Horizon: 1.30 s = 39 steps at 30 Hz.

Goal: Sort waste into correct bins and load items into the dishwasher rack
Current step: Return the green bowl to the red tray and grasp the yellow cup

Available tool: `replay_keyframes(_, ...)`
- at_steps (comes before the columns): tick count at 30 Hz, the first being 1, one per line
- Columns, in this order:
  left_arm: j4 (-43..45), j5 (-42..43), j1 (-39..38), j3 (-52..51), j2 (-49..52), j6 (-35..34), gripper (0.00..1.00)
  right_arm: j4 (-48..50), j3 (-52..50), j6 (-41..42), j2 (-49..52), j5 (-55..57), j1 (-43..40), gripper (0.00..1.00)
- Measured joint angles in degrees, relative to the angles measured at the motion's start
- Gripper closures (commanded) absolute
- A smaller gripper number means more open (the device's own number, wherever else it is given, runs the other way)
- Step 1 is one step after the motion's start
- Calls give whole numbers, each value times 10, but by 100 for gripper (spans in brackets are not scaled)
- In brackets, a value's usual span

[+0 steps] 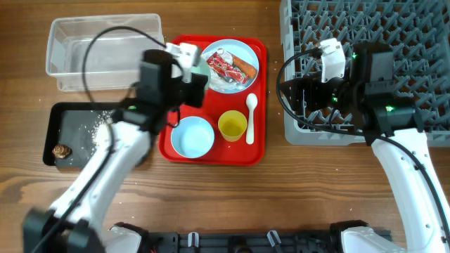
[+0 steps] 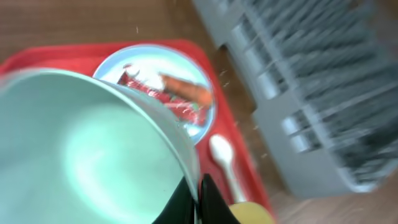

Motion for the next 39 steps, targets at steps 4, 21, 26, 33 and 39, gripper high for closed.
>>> replay_keyframes(4, 25, -148, -63, 2, 123, 43, 96, -3, 0, 0, 0, 0, 0, 0)
replay_keyframes(21, -55, -174, -63, 72, 94, 56, 23, -2, 0, 0, 0, 0, 0, 0)
replay_keyframes(26, -136, -121, -76, 78, 33, 56, 30, 0, 0, 0, 0, 0, 0, 0)
replay_keyframes(33, -224, -66, -149, 80, 26, 55, 50, 0, 0, 2, 0, 0, 0, 0)
replay_keyframes(39, -260, -56, -152, 80, 99, 55, 62, 0, 0, 16, 0, 0, 0, 0)
